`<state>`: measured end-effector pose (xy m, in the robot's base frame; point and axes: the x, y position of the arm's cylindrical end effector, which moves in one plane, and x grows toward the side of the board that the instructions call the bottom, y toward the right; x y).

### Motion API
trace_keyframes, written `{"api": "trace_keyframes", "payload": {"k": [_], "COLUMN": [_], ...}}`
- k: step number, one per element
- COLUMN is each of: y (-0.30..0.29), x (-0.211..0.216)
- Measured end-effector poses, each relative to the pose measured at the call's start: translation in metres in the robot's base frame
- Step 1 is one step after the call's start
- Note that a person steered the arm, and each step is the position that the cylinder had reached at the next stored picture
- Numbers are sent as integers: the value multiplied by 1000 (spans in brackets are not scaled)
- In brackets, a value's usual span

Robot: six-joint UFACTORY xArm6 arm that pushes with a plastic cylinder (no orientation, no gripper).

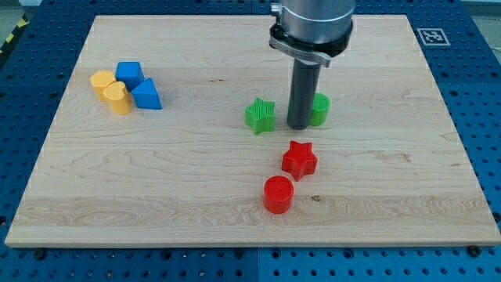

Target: Put the green circle at the center of the board

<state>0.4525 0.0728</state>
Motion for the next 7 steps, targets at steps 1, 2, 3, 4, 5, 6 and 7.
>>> {"api": "trace_keyframes", "payload": {"k": [1, 2, 3, 4, 5, 6, 7], "y": [28, 57, 89, 89, 72, 55, 62], "x": [0, 0, -6, -26, -33, -45, -47]}}
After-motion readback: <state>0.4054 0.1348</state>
